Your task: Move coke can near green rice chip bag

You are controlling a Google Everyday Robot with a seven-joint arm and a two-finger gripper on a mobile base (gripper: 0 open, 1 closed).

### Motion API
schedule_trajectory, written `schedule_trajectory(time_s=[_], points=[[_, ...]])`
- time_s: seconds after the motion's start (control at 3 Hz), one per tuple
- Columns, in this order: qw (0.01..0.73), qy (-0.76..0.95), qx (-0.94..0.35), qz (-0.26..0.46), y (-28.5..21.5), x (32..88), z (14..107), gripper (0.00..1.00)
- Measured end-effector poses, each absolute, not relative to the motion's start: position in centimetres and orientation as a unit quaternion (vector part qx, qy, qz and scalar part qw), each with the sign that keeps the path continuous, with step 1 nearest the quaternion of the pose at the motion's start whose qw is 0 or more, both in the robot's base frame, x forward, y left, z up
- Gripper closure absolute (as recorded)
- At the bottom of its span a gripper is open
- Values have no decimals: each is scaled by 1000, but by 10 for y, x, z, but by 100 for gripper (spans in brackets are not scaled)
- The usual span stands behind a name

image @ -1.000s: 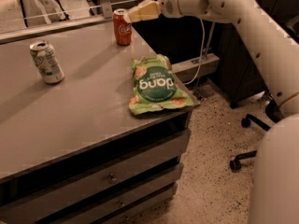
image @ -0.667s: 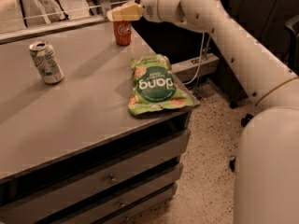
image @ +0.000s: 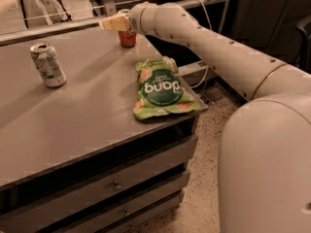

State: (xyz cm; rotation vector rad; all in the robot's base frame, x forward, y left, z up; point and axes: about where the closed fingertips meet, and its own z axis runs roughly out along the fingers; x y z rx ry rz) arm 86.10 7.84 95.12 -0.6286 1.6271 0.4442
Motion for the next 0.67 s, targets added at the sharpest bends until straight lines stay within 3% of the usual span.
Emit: schedule_trajectory(time_s=[0.33,0.67], points=[[631,721,-227,174,48,879,940,0],[626,717,-237,193,50,883,944,0]])
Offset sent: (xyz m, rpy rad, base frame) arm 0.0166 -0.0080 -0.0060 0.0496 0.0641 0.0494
